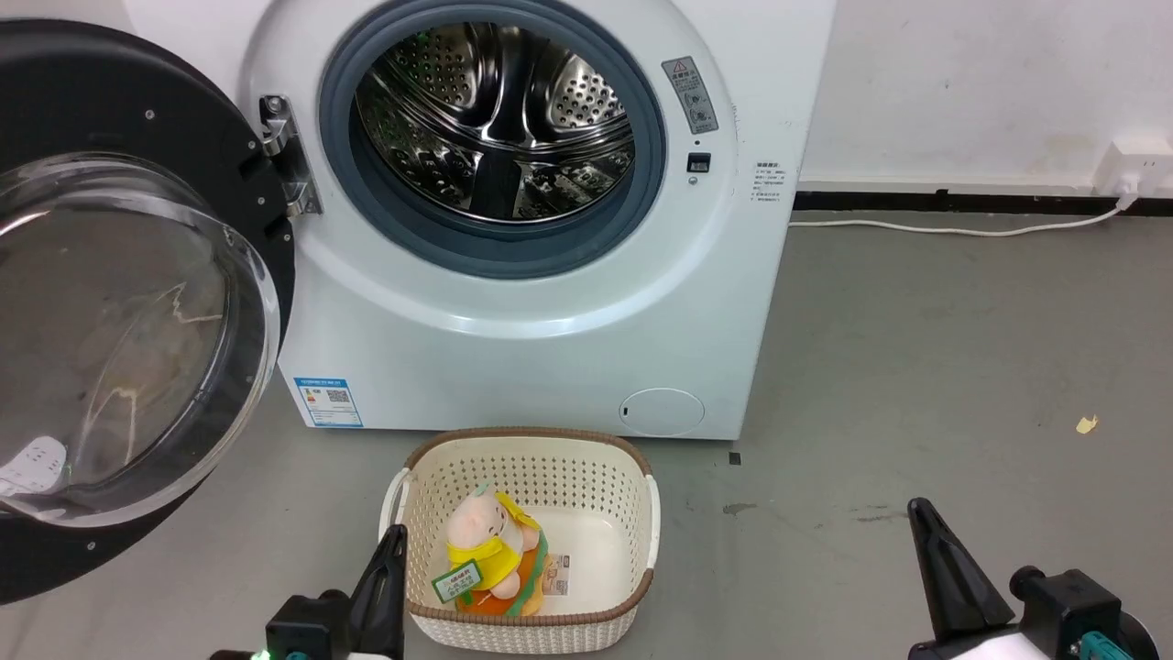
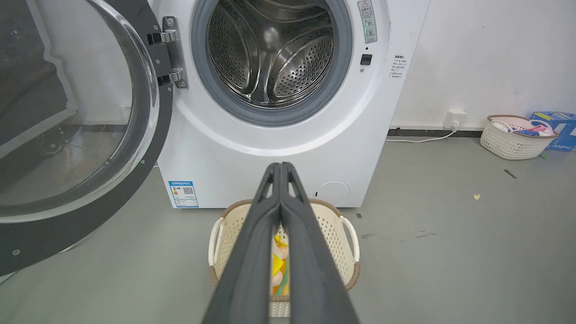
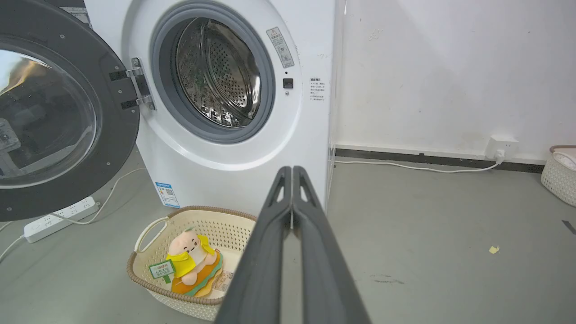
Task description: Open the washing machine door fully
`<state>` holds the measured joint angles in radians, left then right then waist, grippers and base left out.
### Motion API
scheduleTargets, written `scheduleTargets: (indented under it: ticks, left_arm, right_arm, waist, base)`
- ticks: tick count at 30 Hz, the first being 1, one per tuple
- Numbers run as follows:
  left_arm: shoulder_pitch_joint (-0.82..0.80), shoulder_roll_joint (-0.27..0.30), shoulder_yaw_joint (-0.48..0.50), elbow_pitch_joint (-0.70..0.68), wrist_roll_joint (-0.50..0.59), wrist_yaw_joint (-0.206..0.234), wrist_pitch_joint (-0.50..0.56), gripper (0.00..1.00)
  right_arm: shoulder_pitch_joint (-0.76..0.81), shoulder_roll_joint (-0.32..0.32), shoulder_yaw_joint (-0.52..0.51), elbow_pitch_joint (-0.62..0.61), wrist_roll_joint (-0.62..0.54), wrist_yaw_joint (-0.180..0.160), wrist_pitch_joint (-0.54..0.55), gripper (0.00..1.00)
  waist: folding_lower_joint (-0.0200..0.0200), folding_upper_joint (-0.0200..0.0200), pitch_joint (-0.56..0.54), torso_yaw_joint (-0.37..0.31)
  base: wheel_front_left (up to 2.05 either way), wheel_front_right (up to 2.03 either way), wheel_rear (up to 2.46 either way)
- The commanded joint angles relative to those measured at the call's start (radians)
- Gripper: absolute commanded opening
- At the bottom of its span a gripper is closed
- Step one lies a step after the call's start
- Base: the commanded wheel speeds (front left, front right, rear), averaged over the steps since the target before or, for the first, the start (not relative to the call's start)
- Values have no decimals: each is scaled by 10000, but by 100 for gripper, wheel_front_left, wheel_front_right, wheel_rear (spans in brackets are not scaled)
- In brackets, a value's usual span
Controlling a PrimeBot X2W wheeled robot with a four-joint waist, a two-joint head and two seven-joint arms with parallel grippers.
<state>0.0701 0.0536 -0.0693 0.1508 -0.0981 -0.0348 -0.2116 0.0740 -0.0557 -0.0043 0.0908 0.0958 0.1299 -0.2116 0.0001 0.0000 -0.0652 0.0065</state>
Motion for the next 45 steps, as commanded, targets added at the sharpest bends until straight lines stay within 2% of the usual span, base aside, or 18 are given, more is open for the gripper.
scheduleTargets:
  ticks: [1,45]
  left_arm:
    - [-128,12,53,-105,116,51,79,0]
    - [-381,-8,336,-725,498,182,979,0]
  right_arm:
    - [-121,11,4,-66,-52,2,70,0]
    - [-394,30,21,-438,-452,4,974,0]
  waist:
    - [-1,0,13,-1]
    - [-1,0,295,-29]
  base:
    - [0,0,0]
    - [0,0,0]
